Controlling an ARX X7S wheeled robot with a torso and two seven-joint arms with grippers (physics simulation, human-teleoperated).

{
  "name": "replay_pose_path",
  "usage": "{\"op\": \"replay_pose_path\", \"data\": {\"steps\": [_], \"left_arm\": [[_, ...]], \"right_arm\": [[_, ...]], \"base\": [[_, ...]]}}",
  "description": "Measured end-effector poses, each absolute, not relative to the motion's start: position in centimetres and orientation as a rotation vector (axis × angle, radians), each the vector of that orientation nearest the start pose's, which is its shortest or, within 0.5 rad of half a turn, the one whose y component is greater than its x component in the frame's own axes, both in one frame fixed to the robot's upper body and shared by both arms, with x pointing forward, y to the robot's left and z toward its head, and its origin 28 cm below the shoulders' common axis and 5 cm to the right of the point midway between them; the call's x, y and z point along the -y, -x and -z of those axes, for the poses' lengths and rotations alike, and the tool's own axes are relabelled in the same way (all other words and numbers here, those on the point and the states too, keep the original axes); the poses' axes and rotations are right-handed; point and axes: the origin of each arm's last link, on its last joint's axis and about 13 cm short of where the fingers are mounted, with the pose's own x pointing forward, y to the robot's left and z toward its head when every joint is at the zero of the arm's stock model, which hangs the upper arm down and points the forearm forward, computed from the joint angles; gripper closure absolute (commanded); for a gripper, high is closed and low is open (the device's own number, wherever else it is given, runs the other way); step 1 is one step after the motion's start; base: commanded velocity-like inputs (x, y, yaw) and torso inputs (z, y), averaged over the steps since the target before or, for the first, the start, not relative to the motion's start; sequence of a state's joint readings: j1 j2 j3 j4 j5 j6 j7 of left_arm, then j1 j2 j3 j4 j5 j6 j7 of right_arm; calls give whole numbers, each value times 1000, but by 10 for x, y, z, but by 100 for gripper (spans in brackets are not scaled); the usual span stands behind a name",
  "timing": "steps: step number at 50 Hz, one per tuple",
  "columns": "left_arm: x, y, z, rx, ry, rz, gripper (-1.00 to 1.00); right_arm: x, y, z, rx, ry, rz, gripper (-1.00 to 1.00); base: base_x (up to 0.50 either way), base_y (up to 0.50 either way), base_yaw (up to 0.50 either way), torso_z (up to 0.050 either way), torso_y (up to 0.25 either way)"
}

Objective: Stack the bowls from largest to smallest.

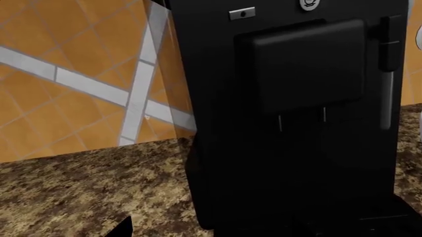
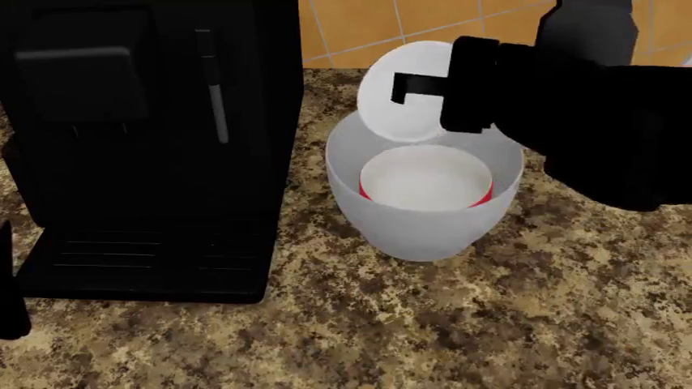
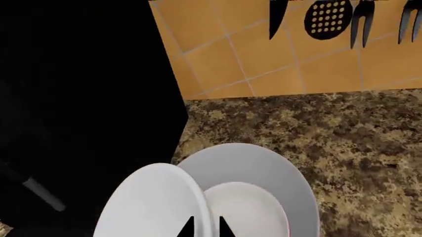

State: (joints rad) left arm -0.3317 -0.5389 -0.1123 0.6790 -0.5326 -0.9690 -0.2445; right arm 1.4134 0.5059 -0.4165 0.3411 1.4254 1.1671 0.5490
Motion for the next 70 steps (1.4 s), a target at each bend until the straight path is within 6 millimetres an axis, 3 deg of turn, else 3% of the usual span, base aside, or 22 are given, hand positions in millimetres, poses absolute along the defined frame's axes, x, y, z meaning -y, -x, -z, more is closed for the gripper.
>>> {"op": "replay_pose_path", "data": {"steps": [11,18,55,56,70], "left_arm": [[-287,-220,-181,26,-185,-70,-100],[-288,-220,-181,27,-184,-71,-100],[-290,-219,-182,29,-187,-78,-100],[-290,-219,-182,29,-187,-79,-100],[-290,-218,-182,30,-189,-78,-100]], "right_arm": [[139,-381,-317,-481,-124,-190,100],[133,-398,-308,-541,-84,-183,100],[133,-406,-271,-653,-2,-175,100],[133,-407,-270,-652,-3,-175,-100],[132,-406,-272,-637,5,-173,-100]], "base": [[0,0,0,0,0],[0,0,0,0,0],[0,0,0,0,0],[0,0,0,0,0],[0,0,0,0,0]]}}
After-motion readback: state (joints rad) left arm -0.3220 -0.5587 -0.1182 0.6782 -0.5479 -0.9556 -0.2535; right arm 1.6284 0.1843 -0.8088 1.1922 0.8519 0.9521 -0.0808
